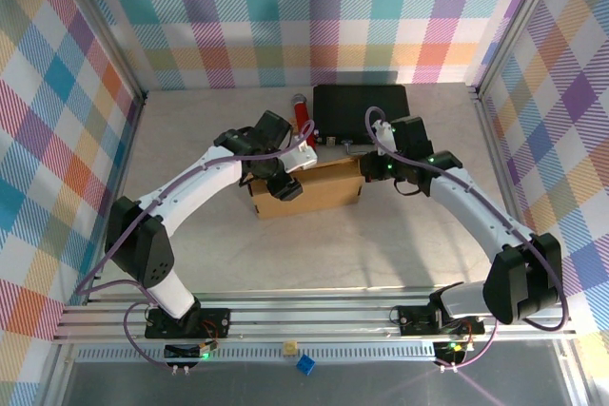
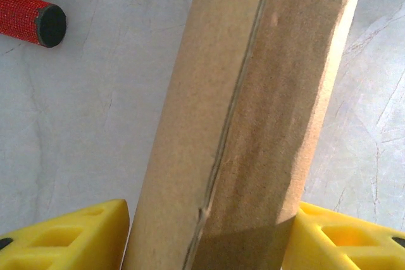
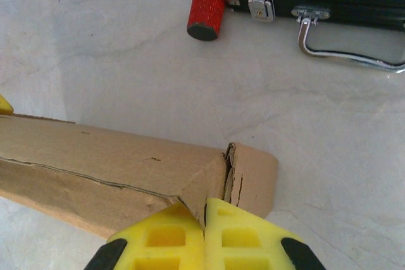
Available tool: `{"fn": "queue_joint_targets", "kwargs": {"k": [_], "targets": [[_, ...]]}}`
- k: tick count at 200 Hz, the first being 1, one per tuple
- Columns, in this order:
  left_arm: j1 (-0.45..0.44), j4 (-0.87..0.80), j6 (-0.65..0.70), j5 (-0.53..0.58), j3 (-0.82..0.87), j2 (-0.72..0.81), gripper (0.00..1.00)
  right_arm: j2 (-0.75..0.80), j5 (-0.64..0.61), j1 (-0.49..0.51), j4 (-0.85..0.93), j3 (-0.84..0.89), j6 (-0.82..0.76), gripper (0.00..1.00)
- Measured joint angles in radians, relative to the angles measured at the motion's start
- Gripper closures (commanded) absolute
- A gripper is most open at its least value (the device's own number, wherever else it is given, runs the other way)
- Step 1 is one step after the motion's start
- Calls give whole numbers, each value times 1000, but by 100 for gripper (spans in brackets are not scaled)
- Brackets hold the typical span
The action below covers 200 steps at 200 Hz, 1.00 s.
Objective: Fold the paper box
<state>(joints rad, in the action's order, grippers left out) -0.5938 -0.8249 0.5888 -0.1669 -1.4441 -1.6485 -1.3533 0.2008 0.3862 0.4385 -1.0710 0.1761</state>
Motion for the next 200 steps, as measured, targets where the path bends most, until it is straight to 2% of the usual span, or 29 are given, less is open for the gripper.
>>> {"fn": "queue_joint_targets", "kwargs": {"k": [30,65,103,128,161,181,200], "targets": [[3,-10,-2,-6,-9,-6,42,26,-18,10,-66,51,0,100],[4,-12,-30,-3,-13,-8,34,43,-61,29,-104,78,-5,100],[23,-5,-122,-10,-9,11,26,43,-88,57,-105,78,-12,100],[33,26,-206,-34,32,82,22,41,-96,74,-103,77,-19,100],[71,93,-337,-13,57,227,17,37,-98,86,-85,65,-34,100],[120,98,-403,12,57,309,25,37,-100,86,-77,61,-39,100],[184,58,-481,34,53,363,45,27,-100,86,-63,47,-45,100]]}}
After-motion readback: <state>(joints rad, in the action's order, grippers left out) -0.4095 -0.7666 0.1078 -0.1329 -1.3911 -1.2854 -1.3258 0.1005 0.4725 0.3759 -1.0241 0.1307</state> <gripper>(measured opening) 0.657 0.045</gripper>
